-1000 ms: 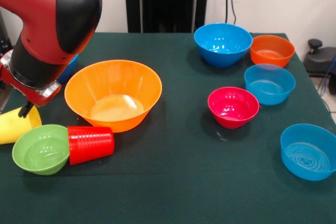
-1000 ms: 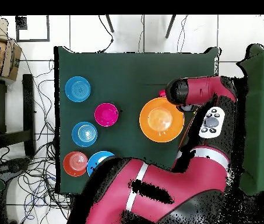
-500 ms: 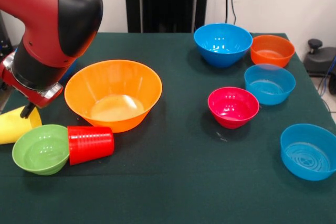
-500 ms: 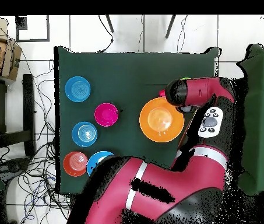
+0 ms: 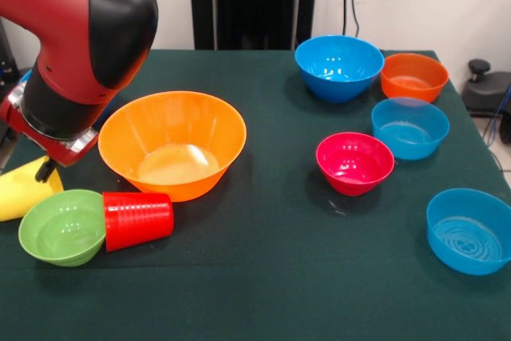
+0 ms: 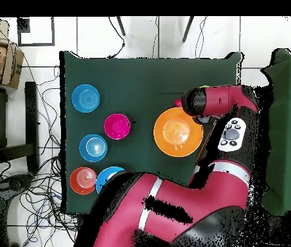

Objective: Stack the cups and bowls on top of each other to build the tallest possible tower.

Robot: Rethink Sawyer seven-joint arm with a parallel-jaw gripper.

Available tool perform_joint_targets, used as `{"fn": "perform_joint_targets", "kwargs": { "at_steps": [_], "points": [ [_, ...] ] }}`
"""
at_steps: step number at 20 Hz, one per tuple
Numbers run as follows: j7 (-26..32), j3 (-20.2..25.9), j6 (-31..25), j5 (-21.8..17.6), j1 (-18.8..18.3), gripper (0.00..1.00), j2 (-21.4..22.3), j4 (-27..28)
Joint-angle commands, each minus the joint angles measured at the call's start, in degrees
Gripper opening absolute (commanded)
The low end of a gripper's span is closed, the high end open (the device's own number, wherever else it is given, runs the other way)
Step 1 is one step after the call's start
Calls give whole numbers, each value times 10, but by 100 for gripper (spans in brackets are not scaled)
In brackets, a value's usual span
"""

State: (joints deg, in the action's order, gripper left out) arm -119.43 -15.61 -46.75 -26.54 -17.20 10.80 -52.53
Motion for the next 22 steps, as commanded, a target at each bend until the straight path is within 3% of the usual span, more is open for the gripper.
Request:
{"fn": "perform_joint_targets", "kwargs": {
  "at_steps": [1,22],
  "points": [
    [-16,49,-13,19,20,100,-6,13],
    [-10,48,-34,43,26,100,-2,22]
  ]
}}
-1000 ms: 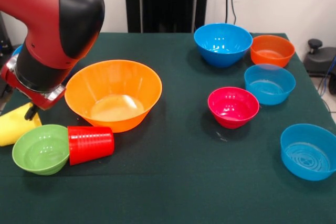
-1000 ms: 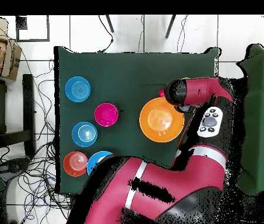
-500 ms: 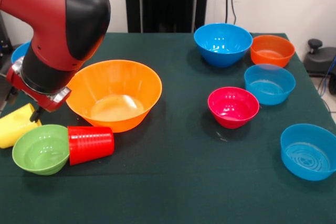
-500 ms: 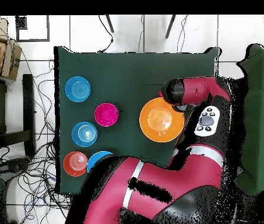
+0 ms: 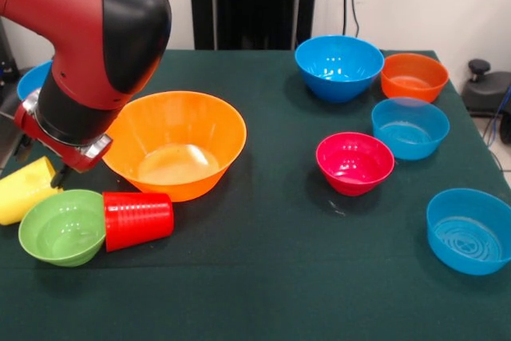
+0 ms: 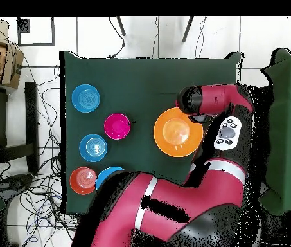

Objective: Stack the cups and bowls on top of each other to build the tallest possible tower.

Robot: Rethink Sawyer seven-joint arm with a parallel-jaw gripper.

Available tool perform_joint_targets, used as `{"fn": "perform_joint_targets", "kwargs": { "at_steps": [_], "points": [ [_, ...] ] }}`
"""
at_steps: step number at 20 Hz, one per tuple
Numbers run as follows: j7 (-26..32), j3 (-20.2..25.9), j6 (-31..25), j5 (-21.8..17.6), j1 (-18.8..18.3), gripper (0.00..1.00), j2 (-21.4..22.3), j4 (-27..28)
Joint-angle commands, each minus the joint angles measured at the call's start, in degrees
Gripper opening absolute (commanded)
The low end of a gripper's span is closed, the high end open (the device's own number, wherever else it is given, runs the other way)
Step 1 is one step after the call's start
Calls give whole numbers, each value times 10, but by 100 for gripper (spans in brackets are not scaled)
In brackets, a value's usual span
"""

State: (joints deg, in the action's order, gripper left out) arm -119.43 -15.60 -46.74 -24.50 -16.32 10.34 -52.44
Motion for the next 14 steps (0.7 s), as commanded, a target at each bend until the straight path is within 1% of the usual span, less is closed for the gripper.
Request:
{"fn": "perform_joint_targets", "kwargs": {
  "at_steps": [1,8,14],
  "points": [
    [-8,48,-35,24,18,100,4,20],
    [-9,45,-35,30,22,100,5,13],
    [-10,49,-26,40,21,100,17,-17]
  ]
}}
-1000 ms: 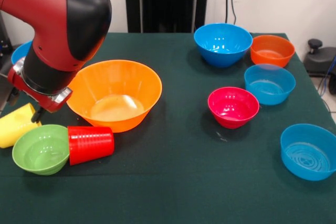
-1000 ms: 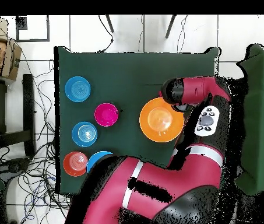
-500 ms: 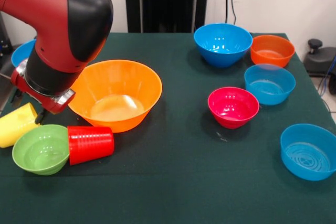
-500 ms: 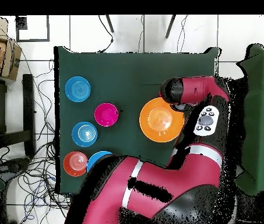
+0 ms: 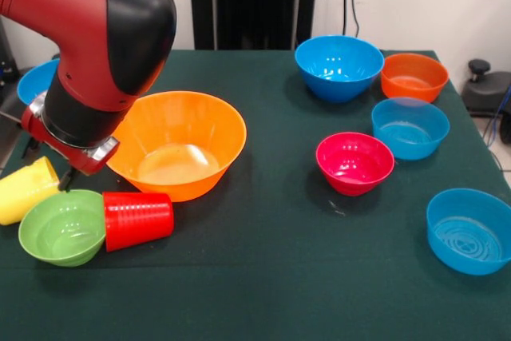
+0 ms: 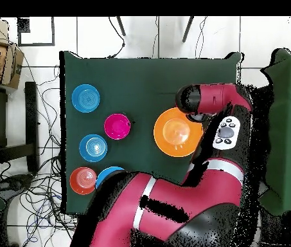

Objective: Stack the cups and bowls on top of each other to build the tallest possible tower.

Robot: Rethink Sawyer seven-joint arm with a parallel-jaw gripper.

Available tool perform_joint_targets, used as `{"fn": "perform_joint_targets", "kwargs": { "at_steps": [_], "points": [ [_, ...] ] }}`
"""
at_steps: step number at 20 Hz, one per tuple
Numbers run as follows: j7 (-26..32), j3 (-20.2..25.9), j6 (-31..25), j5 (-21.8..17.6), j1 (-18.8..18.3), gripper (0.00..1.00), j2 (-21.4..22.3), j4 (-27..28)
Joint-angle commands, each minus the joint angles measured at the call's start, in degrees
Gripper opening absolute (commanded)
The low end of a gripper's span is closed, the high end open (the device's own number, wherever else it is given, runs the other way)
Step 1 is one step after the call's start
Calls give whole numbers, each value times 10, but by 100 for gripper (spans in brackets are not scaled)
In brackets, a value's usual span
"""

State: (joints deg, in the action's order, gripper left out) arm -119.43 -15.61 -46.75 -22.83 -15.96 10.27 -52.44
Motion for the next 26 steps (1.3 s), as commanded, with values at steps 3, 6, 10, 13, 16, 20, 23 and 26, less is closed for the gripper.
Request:
{"fn": "perform_joint_targets", "kwargs": {
  "at_steps": [3,6,10,13,16,20,23,26],
  "points": [
    [-12,49,-21,26,17,100,19,-25],
    [-10,50,-19,30,17,100,20,-33],
    [-10,49,-11,36,17,100,23,-46],
    [-3,54,0,39,14,100,34,-71],
    [11,60,15,41,8,100,55,-109],
    [20,61,35,33,3,100,74,-143],
    [30,62,37,25,0,100,83,-157],
    [37,60,41,16,-5,100,87,-163]
  ]
}}
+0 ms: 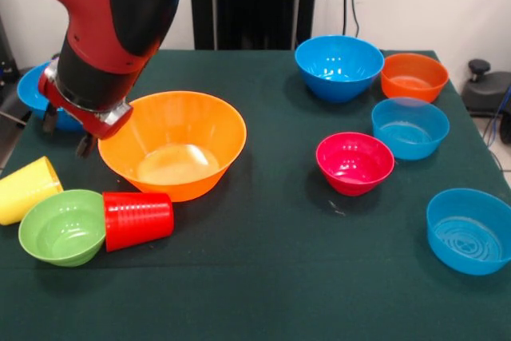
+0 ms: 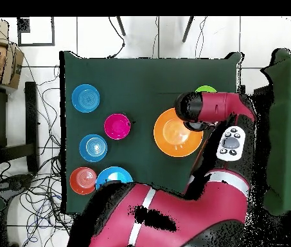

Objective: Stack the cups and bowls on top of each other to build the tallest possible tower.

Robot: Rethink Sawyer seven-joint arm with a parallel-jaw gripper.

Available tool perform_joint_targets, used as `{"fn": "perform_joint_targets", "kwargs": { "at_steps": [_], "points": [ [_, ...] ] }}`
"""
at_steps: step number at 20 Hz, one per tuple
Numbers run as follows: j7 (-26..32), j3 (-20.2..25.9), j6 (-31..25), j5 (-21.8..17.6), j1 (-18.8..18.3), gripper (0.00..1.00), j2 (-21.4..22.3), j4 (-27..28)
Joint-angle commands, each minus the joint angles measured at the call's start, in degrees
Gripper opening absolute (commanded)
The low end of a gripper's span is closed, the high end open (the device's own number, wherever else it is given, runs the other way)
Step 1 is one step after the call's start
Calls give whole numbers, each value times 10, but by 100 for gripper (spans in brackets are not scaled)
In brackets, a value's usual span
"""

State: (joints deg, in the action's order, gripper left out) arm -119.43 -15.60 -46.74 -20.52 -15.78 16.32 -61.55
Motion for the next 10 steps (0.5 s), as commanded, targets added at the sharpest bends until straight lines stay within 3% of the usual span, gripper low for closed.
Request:
{"fn": "perform_joint_targets", "kwargs": {
  "at_steps": [1,10],
  "points": [
    [38,58,44,-11,-8,100,25,-72],
    [40,52,71,-33,-18,100,7,-52]
  ]
}}
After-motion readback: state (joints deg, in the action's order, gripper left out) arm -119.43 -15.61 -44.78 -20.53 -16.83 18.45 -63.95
